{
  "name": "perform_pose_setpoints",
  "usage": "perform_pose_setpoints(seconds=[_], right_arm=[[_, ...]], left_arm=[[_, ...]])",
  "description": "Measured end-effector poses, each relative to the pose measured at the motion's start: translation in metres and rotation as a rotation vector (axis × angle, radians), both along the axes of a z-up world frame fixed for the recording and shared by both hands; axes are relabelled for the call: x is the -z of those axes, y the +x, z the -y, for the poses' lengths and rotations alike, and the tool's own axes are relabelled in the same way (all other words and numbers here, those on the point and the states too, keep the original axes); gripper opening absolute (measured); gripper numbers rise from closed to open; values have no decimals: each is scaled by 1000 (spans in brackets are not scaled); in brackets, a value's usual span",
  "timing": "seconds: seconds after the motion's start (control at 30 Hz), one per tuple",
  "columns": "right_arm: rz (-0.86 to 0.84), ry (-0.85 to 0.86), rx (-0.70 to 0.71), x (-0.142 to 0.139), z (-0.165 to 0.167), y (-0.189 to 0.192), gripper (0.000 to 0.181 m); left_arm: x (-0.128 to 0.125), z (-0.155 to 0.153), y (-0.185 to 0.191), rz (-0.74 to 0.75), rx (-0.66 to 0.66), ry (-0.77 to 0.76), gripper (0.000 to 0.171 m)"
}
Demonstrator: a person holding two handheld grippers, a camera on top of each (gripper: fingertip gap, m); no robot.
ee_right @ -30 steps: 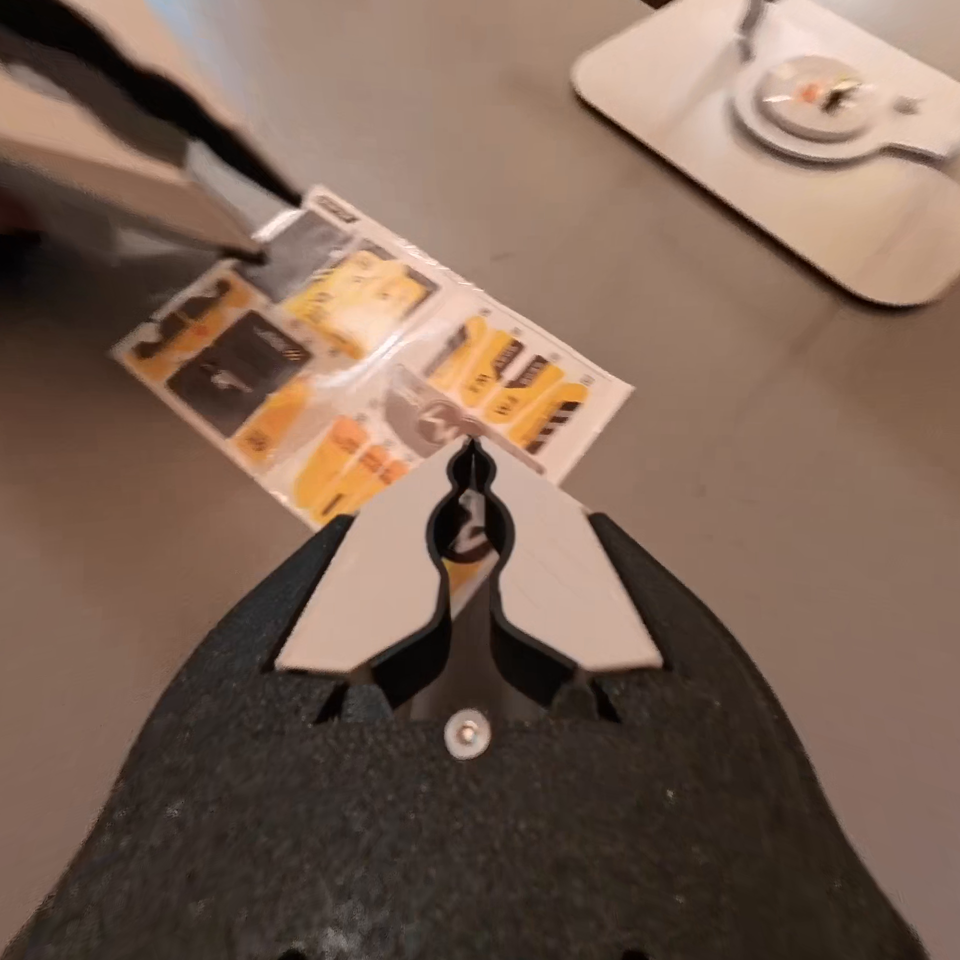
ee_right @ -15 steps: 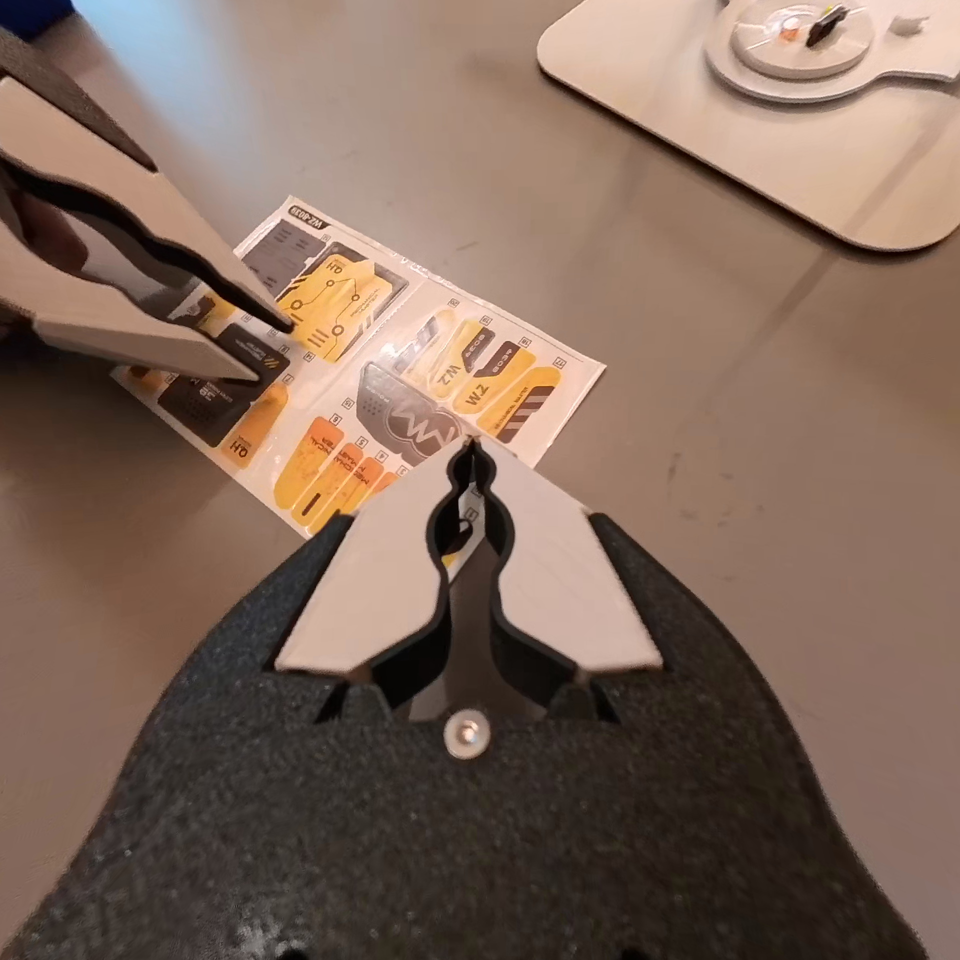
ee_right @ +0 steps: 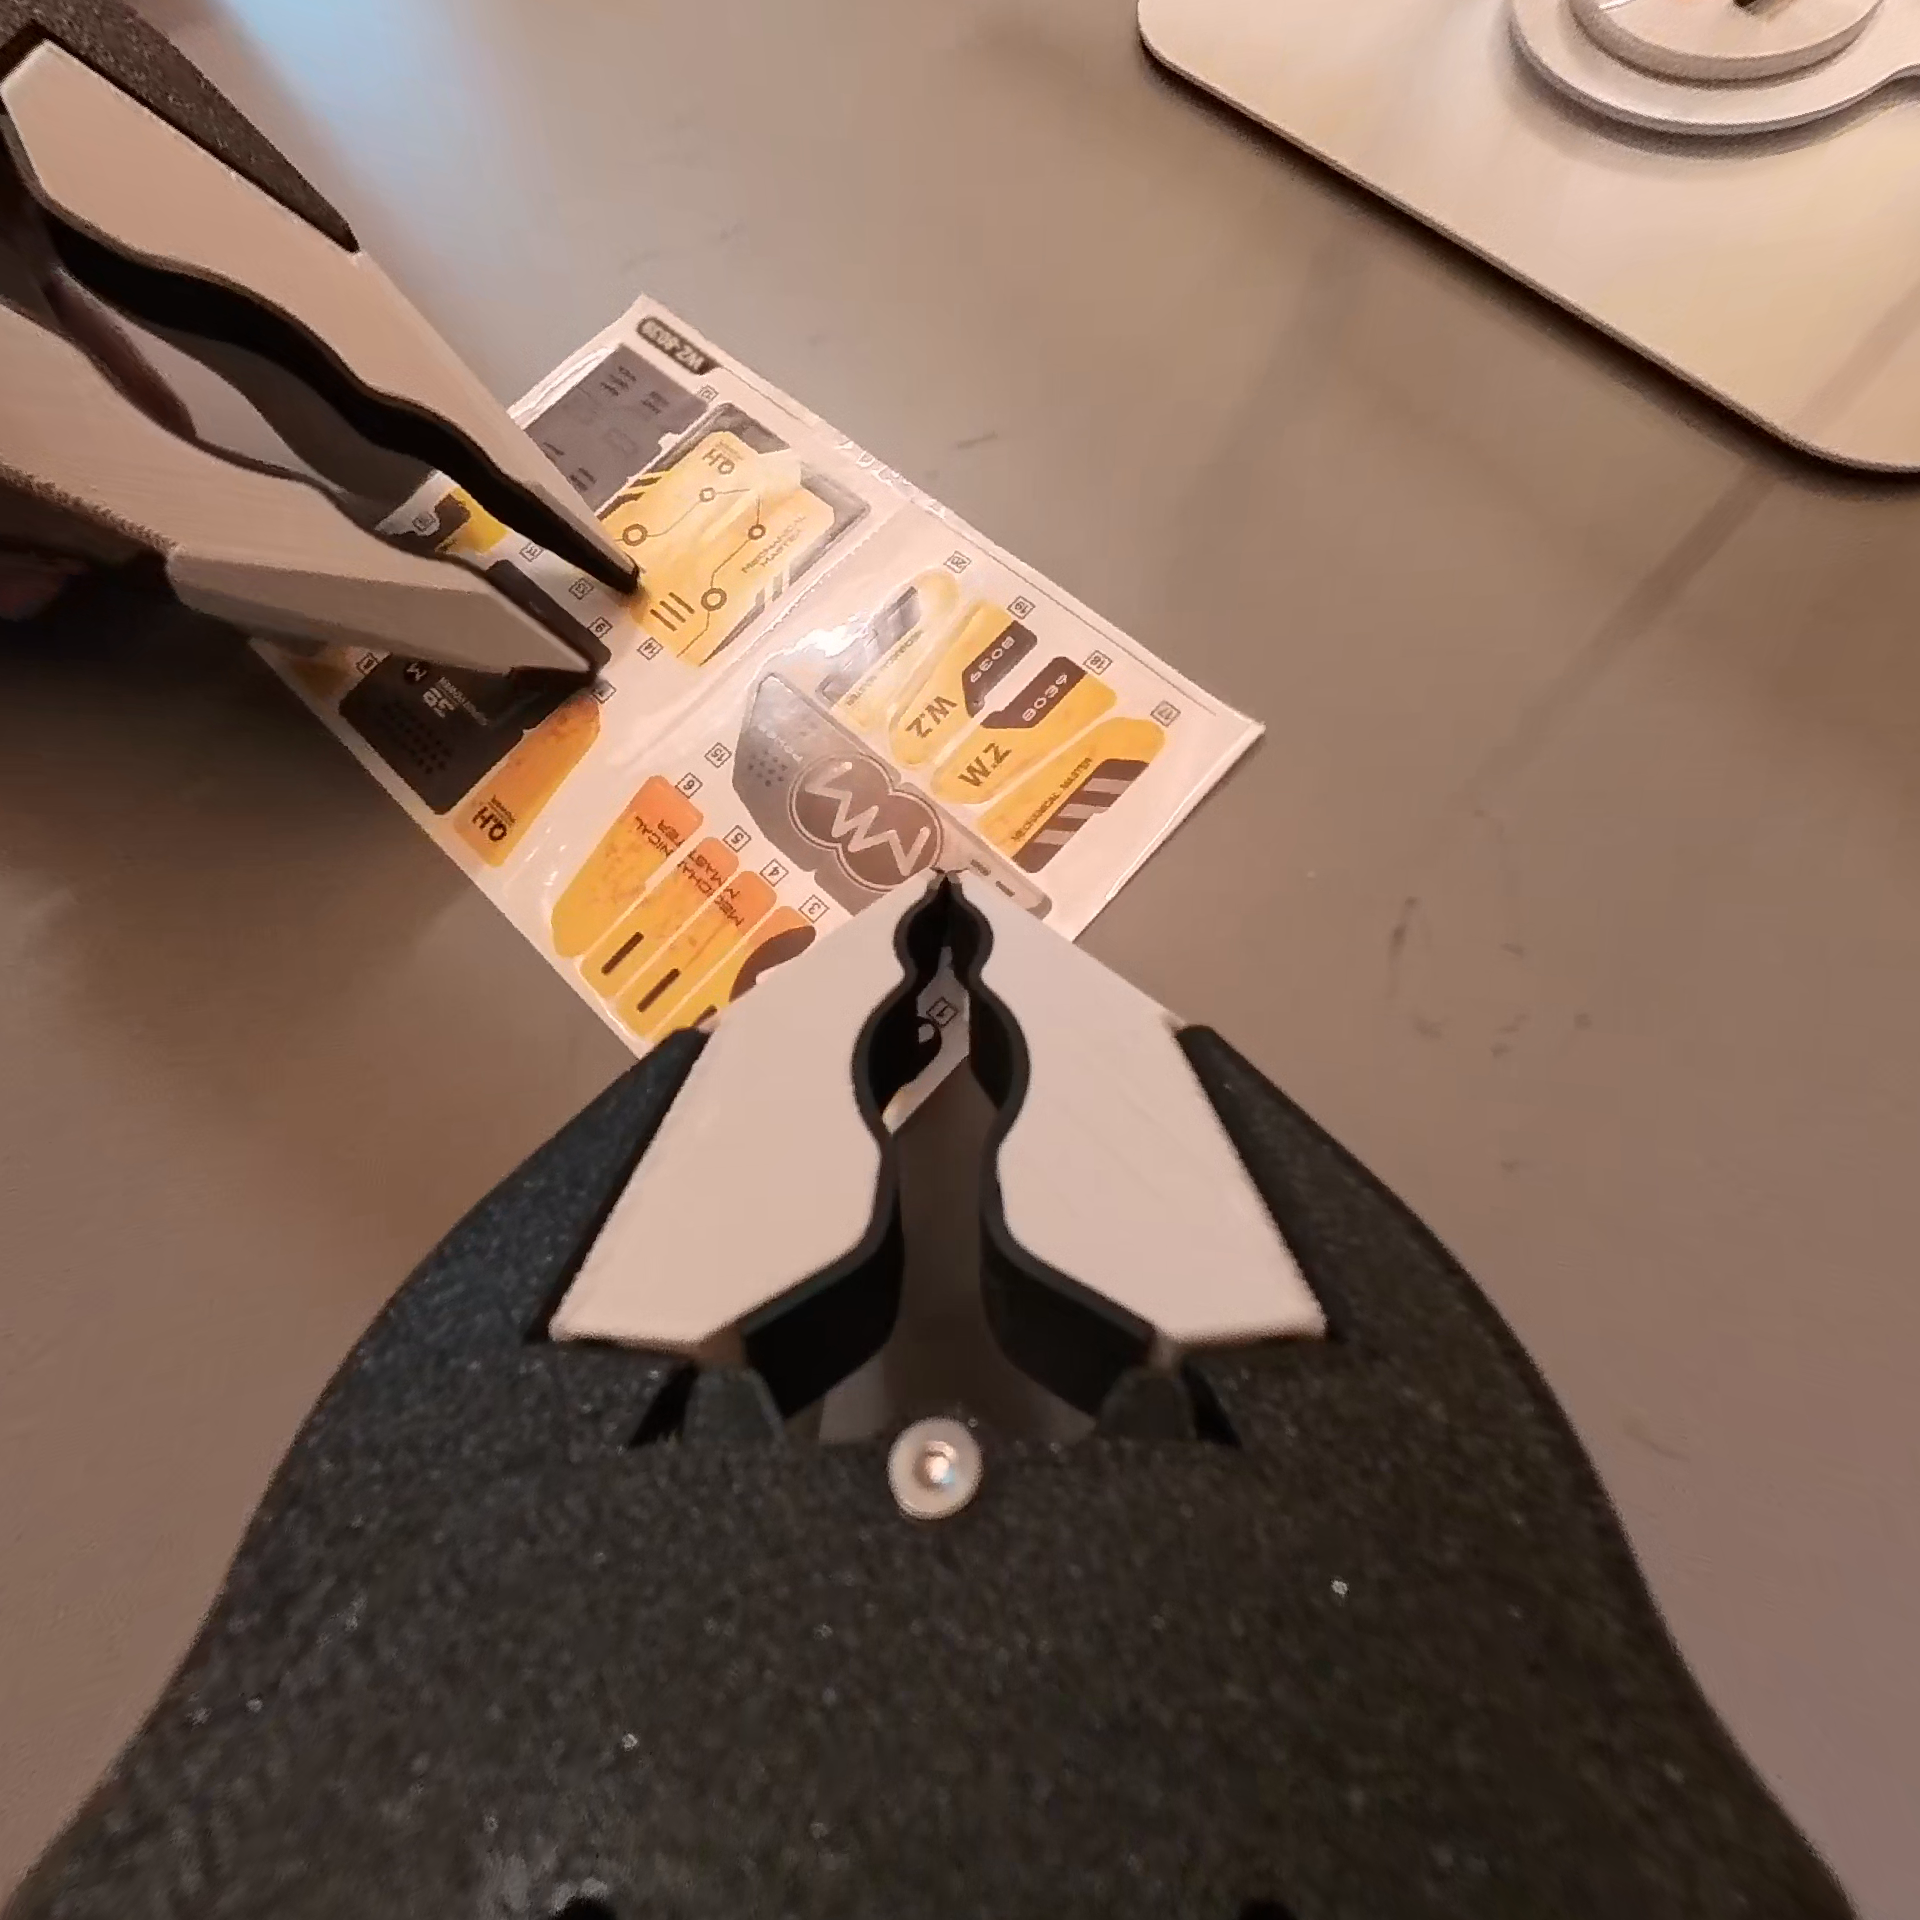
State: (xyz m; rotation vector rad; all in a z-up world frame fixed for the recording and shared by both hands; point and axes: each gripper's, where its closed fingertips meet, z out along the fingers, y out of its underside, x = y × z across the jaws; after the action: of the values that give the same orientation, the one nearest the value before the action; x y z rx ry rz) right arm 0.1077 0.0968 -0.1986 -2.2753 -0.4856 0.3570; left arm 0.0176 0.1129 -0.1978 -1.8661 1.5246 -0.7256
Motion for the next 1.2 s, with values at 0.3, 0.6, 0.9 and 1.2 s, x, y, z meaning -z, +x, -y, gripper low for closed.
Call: perform_pose_setpoints(seconds=[0.3,0.6,0.9,1.2], right_arm=[[6,3,-8,0,1,-2,0],[20,9,-13,0,1,-3,1],[19,9,-13,0,1,-3,0],[20,10,-13,0,1,-3,0]], left_arm=[[1,-7,-1,-8,-33,24,12],[1,-8,-1,-7,-41,22,11],[1,-8,-1,-6,-40,21,11],[1,-8,-1,-5,-39,18,12]])
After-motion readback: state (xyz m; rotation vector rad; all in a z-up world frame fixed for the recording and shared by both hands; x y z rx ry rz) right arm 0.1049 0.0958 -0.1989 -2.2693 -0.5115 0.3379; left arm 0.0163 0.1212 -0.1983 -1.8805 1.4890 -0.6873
